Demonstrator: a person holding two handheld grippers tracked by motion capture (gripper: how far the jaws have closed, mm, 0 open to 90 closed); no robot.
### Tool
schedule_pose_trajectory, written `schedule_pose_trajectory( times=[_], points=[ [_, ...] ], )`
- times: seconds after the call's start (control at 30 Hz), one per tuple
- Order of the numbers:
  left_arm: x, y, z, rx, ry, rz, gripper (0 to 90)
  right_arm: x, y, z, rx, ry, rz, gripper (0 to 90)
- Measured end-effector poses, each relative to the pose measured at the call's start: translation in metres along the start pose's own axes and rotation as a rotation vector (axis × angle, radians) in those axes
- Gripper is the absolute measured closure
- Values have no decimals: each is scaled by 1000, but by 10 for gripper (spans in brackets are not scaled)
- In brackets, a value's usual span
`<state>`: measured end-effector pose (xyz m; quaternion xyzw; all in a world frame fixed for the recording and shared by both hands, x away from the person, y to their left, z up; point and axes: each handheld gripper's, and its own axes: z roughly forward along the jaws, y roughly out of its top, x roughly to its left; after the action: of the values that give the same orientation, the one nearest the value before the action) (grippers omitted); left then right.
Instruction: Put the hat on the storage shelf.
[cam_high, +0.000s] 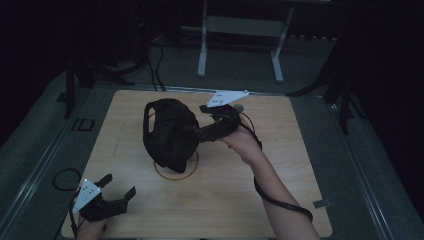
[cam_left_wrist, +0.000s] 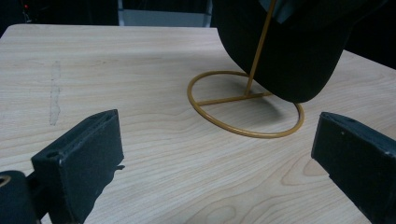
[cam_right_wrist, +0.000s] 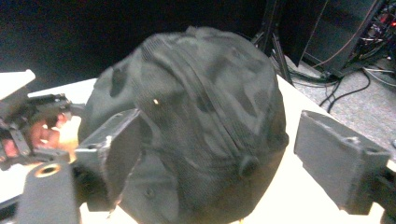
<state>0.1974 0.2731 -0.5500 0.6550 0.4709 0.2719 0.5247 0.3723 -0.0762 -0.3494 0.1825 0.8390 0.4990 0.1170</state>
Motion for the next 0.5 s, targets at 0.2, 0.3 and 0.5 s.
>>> schedule_pose_trajectory(
  times=[0.2, 0.3, 0.5],
  points=[
    [0, 0, -1, -3, -4, 4, 26, -6, -16, -6, 5, -16, 6, 141],
    [0, 0, 0, -4, -4, 4, 26, -8, -24, -5, 15, -20, 4, 140],
    [-2, 0, 0, 3, -1, 17, 26, -11, -41, -3, 21, -25, 16, 140]
  ],
)
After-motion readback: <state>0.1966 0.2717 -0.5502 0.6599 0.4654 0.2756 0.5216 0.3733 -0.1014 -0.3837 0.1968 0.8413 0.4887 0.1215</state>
